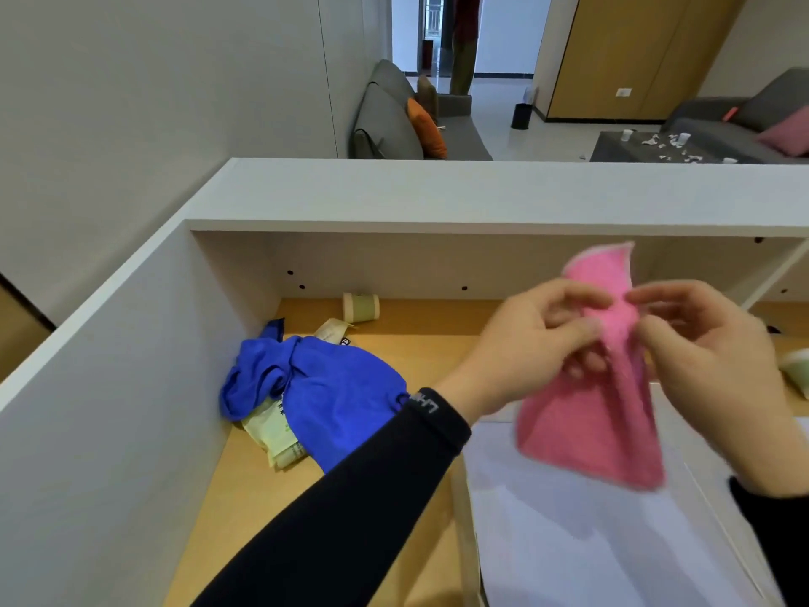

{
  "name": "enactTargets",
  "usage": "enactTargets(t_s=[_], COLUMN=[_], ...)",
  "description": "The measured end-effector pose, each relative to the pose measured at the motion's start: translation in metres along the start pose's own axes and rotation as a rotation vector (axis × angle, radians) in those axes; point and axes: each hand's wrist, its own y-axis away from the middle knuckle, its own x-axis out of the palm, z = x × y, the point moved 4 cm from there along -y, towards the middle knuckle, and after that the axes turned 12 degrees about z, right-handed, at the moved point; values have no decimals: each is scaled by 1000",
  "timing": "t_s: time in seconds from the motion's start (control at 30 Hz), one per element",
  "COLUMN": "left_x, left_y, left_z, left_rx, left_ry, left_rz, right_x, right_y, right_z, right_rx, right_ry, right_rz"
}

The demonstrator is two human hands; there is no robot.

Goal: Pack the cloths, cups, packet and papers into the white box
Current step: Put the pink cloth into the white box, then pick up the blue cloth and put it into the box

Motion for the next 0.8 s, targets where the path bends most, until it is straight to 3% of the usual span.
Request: enactTargets(t_s=[0.07,0.17,0.3,0.43,0.6,0.7,0.8], left_x=[-8,-57,-144,-183,-192,-191,-190], left_y=[3,24,87,155,182,176,166], left_z=[12,35,82,120,133,142,149], left_rx=[-57,-178,-624,-927,-930,-859,-770], left_ry=[-214,-549,-761,-693,-654,-506,-352], left_rz=[-10,-252,-562,-693,-701,-643,-653], right_x=[-3,15,85,188,281,302,308], right_y=[1,-4,-19,-26,-17,-14,-15], right_z=[-14,-24,-17,-15,-39,-60,-71], right_rx=[190,295,258,357,590,726,731], right_ry=[243,426,175,-66,10,-8,-81], right_rz=[137,277,447,694,869,833,715])
